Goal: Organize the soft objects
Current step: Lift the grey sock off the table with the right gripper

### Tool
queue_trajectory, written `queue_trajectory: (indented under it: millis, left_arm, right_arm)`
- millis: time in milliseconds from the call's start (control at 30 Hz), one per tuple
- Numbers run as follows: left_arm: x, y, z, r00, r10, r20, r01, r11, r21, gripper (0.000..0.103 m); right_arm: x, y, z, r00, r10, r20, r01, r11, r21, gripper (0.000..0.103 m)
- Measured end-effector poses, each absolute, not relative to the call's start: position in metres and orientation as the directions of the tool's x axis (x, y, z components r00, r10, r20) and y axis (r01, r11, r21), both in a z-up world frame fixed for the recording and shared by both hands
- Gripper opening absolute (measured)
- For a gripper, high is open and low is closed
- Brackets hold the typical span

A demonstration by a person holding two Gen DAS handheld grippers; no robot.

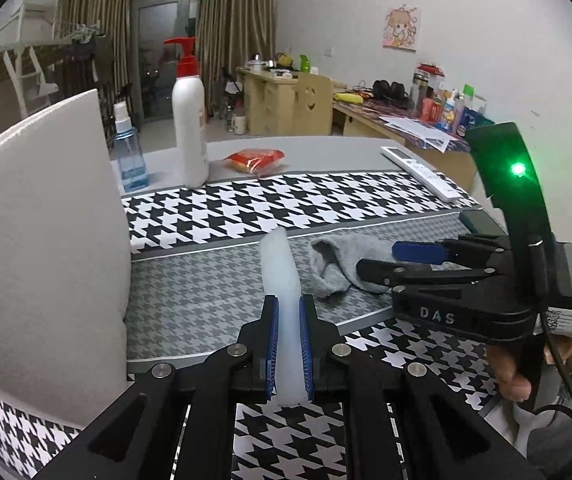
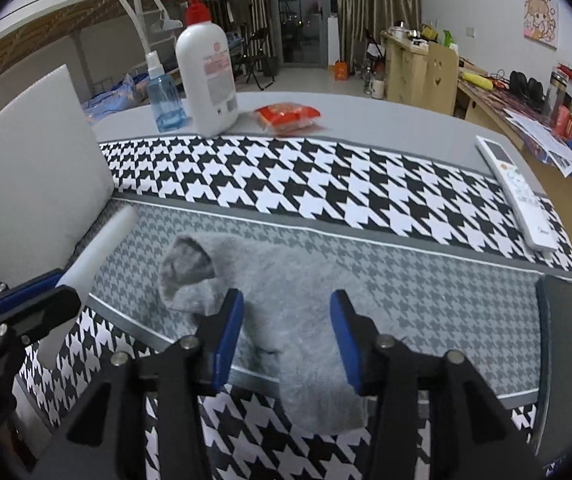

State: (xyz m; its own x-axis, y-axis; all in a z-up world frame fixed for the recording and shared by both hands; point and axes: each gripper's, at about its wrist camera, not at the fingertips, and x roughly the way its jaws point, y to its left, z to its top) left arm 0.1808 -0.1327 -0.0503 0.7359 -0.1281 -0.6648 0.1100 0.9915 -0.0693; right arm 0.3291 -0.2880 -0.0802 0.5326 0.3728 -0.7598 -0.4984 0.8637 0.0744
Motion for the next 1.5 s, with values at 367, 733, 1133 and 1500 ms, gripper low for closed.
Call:
queue_trajectory:
  millis: [367,733,1133,1500]
  left_arm:
    - [0.187,-0.13,-0.051,0.727,-0.139,-0.673,0.124,0.99,-0.07,0.011]
    - [0.186,-0.125,-0.049,0.728,-0.145,-0.67,0.142,0.988,-0.06,0.011]
    - [0.183,-0.121,-0.036,0.754,-0.139,-0.643,0.155,0.987,-0.032,0.011]
    - [0.176,-0.118,-0.025,0.774,-0.14,-0.618,0.16,0.987,-0.023,0.011]
  right_arm:
    - [0.332,-0.281,-0.089,0.535,0.331,-0.777,-0.486,0.873,0.038,0.066]
    - [0.333,-0.284,-0.088,0.553,0.299,-0.777,-0.453,0.891,0.02,0.047]
    - [0.326,-0.298,-0.079,0.593,0.292,-0.75,-0.394,0.918,0.047,0.014]
    - [0.307,-0.307,-0.05,0.665,0.318,-0.676,-0.367,0.927,0.076,0.011]
